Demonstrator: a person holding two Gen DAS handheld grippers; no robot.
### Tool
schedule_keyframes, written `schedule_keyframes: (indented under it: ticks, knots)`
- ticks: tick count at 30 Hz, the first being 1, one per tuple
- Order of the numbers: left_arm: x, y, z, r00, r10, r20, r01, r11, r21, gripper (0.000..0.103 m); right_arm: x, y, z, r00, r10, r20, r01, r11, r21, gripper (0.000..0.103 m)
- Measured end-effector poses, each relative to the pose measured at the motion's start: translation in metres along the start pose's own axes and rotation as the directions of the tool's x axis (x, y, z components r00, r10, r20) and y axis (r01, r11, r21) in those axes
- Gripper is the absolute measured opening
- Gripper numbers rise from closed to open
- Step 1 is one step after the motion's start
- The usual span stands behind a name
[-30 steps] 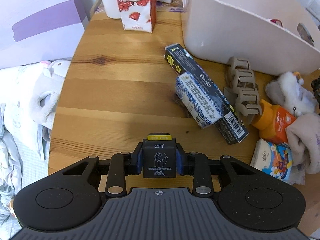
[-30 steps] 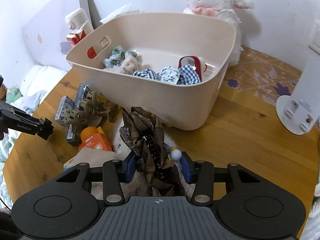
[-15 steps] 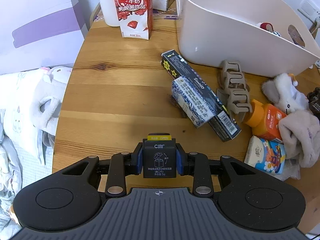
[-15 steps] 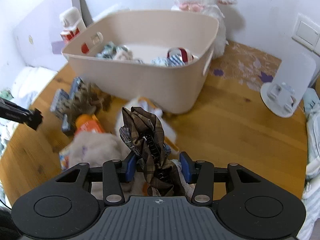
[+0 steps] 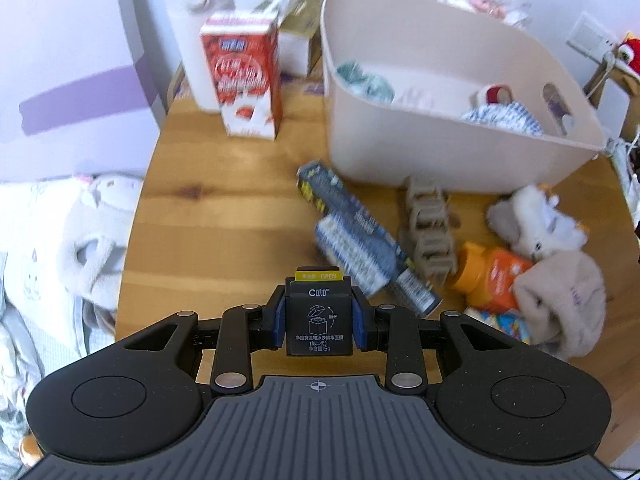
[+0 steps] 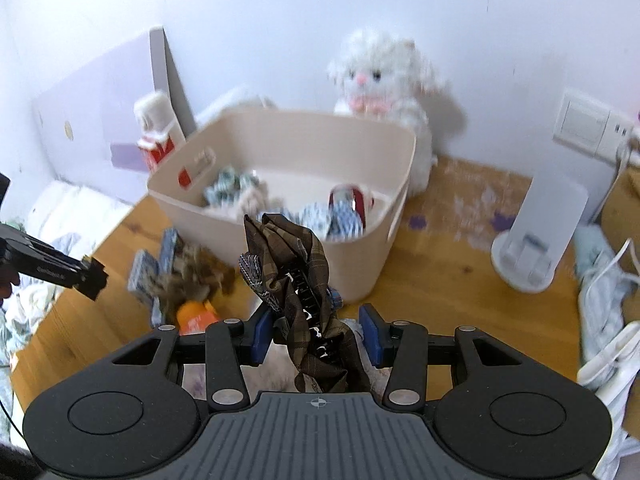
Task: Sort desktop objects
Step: 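Carry both items into the beige basket and open both tools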
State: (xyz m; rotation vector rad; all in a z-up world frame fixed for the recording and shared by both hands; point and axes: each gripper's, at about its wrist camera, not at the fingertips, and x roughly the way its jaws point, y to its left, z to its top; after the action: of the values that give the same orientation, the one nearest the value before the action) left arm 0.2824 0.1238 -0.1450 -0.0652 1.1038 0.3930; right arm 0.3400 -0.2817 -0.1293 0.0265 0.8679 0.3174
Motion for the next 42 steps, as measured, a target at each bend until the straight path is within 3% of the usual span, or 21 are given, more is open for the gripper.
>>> schedule_keyframes:
  ticks: [14, 27, 36, 42]
  knots:
    - [-0.037, -0.02, 0.048, 0.989, -0.024, 0.145, 0.009, 0.995, 0.1, 0.032, -0.031, 0.004, 0.046, 0.99, -0.026, 0.139, 0.034, 0.998, -0.049, 0.044]
    - [-0.043, -0.043, 0.103, 0.972, -0.028, 0.235, -0.013, 0.985, 0.172, 0.032, -0.012, 0.002, 0.089, 0.979, -0.038, 0.199, 0.052, 0.997, -0.063, 0.044]
    - [-0.02, -0.063, 0.131, 0.971, -0.024, 0.238, -0.031, 0.974, 0.224, 0.032, 0.018, -0.001, 0.104, 0.98, -0.042, 0.192, 0.05, 0.998, -0.042, 0.044]
    - [0.008, -0.075, 0.14, 0.981, -0.025, 0.191, -0.022, 0.97, 0.242, 0.032, 0.046, -0.003, 0.109, 0.986, -0.027, 0.162, 0.031, 0.999, -0.022, 0.044]
